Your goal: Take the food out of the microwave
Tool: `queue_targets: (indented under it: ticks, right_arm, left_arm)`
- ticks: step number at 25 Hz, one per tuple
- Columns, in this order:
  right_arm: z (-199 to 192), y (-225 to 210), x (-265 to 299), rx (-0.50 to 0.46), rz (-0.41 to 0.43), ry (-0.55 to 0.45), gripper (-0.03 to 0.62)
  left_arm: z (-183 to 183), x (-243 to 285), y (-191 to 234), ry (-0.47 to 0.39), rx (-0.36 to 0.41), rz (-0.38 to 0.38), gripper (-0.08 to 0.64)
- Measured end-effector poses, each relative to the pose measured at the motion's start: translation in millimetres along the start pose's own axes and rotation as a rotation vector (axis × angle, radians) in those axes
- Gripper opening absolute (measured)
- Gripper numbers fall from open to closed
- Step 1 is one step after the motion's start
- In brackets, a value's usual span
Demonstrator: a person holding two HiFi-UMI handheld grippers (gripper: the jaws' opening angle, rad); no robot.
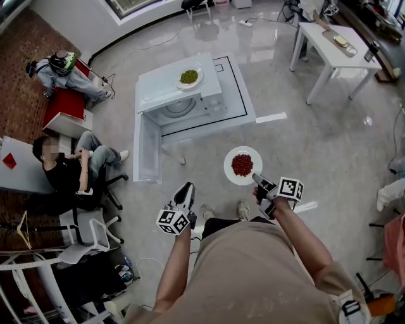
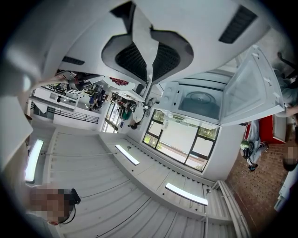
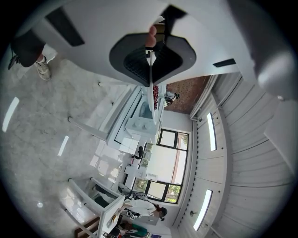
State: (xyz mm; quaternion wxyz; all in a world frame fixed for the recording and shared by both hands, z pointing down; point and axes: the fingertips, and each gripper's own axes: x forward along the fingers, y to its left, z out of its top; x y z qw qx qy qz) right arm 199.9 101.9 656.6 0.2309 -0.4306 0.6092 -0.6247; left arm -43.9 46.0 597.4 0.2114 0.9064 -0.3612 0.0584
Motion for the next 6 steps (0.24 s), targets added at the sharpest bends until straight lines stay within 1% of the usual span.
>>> queue_targets:
  ticks: [6]
  right_arm:
    - [-0.4,-1.4,2.5,0.008,-0.009,0.008,0.018]
  left_arm:
    - [2.4,-0.8,-1.4,-0.001,-0.004,-0.001,0.029]
